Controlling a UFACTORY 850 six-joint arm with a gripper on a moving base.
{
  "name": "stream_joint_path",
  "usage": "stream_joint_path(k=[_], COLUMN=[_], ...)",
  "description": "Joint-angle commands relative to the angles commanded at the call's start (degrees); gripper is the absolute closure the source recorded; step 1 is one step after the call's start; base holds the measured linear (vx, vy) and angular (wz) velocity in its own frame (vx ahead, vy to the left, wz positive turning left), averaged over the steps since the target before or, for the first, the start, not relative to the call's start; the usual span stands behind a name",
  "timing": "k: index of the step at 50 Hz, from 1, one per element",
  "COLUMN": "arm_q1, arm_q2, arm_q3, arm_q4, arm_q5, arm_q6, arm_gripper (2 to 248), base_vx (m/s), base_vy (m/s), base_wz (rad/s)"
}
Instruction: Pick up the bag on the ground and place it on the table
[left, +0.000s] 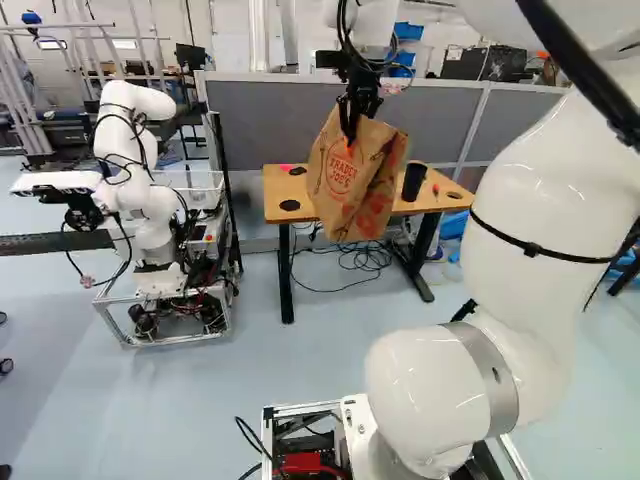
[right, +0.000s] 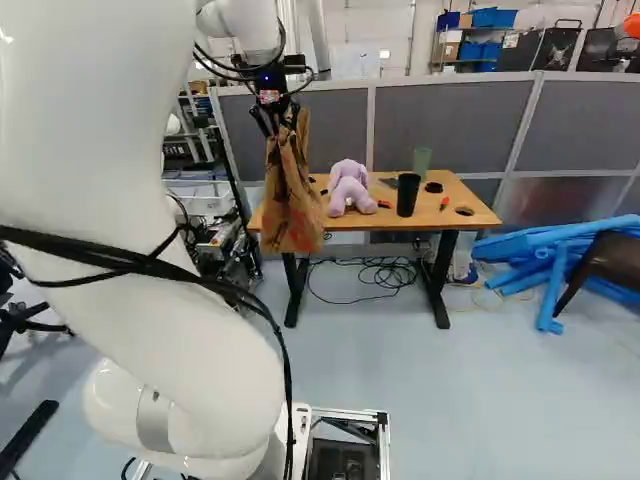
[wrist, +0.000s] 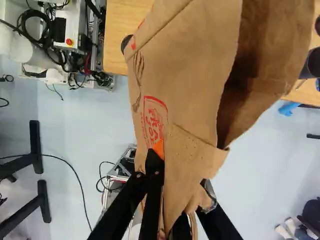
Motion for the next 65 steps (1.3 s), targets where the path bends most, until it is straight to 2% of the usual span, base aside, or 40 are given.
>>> stream_joint_path(k=[46, 65], arm_q1=[0.0, 0.96], arm_q2=[0.0, -2.56], arm_q3=[0.0, -2.8], arm_q4=[0.0, 0.0], arm_q5=[0.0, 0.0], arm_q6=[0.0, 0.0], arm_gripper=[229, 229], base_vx=[0.16, 0.023], base_vy=[0.06, 0.009], base_wz=[-0.023, -0.002])
